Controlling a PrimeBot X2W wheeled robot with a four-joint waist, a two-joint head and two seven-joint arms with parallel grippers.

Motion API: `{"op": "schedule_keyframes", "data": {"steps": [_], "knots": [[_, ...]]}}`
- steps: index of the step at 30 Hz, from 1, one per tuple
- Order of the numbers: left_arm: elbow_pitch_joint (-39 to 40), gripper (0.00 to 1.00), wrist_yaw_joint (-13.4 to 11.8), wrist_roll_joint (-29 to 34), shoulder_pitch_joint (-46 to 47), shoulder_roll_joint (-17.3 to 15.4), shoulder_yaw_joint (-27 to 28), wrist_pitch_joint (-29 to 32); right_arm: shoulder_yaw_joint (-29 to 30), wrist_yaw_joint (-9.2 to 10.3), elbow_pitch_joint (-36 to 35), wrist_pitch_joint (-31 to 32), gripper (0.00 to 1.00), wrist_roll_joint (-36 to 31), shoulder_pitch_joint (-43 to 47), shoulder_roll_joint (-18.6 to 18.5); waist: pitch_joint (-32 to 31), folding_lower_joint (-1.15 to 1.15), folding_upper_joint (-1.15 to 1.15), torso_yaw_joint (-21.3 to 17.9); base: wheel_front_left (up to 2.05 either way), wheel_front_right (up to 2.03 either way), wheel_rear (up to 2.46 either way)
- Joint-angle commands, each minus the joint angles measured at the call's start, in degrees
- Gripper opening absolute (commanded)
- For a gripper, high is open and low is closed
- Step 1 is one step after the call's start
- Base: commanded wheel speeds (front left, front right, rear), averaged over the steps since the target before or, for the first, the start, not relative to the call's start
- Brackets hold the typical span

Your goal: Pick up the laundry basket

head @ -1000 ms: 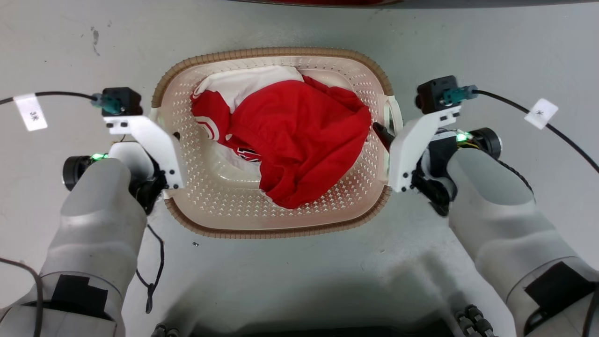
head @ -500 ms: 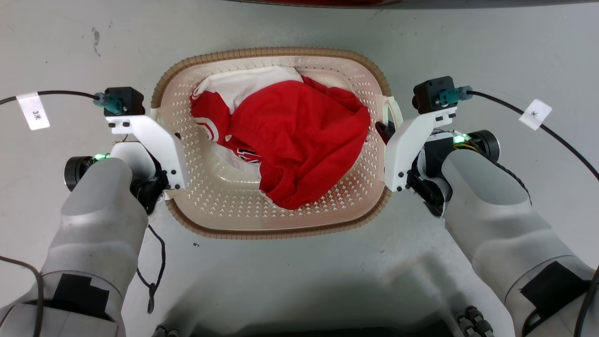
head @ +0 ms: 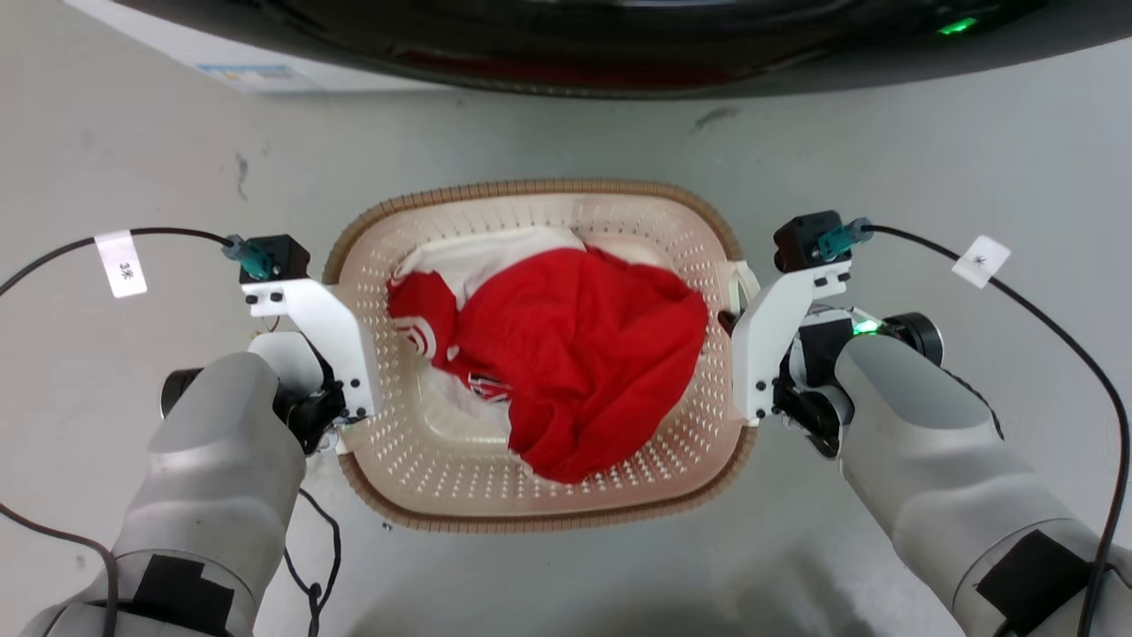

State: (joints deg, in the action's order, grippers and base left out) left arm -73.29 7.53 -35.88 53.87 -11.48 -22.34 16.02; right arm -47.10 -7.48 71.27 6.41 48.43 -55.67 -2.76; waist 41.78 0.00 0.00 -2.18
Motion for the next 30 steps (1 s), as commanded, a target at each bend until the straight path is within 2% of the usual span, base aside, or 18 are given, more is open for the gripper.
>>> {"op": "schedule_keyframes", "data": {"steps": [1,15,30], "knots": [[-0.12,0.00,-0.12,-0.68,-0.69,0.01,-0.23,1.24,-0.77,-0.02,0.28,1.25,0.00,0.30,1.04,-0.21,-3.36,0.00,0.00,-0.31,0.00,0.00,0.00],[-0.42,0.00,-0.13,-2.71,-3.63,-0.54,-1.77,7.79,-2.59,-0.02,1.32,9.80,0.00,3.98,4.71,-0.29,-15.87,0.00,0.00,-1.83,0.00,0.00,0.00],[-0.48,0.00,-0.13,-4.40,-8.15,0.21,-3.27,8.94,-1.95,-0.01,2.62,14.44,0.00,6.11,8.50,-1.11,-27.50,0.00,0.00,-3.20,0.00,0.00,0.00]]}}
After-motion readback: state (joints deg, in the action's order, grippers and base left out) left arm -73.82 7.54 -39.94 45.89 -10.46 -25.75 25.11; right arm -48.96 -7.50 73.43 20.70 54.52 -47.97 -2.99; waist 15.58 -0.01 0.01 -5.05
